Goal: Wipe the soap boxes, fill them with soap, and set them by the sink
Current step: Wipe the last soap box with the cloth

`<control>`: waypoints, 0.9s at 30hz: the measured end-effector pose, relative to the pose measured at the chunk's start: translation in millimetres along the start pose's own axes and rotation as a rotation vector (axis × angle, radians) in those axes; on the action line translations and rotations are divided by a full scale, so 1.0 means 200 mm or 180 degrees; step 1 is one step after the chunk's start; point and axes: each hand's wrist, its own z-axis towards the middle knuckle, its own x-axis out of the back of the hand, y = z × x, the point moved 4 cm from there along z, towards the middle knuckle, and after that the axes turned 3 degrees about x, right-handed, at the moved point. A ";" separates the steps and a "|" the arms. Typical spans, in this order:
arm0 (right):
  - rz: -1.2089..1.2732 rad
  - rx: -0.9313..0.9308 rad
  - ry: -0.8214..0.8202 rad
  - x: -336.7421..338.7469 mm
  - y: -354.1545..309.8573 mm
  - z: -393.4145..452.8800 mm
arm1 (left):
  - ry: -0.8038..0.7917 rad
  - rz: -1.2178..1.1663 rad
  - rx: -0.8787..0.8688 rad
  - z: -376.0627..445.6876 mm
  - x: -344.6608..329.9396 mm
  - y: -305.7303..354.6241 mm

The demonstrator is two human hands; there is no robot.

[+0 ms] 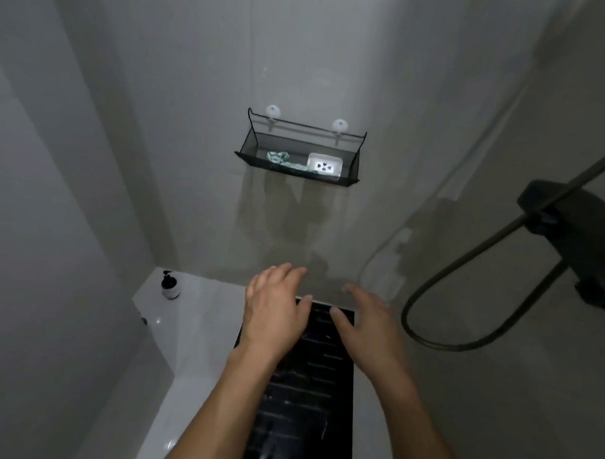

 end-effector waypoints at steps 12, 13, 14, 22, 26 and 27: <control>0.0012 -0.0210 0.0083 -0.18 -0.25 0.88 | -0.0001 -0.0038 -0.0084 0.94 0.11 -0.32; 0.0031 -0.0201 0.0096 -0.19 -0.25 0.96 | 0.0006 -0.0040 -0.0082 1.01 0.10 -0.34; 0.0046 -0.0184 0.0107 -0.20 -0.26 1.03 | 0.0013 -0.0023 -0.0079 1.08 0.09 -0.35; 0.0202 -0.0043 0.0216 -0.22 -0.23 1.77 | 0.0009 0.0153 -0.0047 1.76 -0.02 -0.36; 0.0164 -0.0046 0.0214 -0.17 -0.16 2.18 | -0.0089 0.0349 -0.0066 2.16 -0.10 -0.31; 0.0138 -0.0063 0.0209 -0.17 -0.14 2.27 | -0.0117 0.0408 -0.0069 2.25 -0.13 -0.30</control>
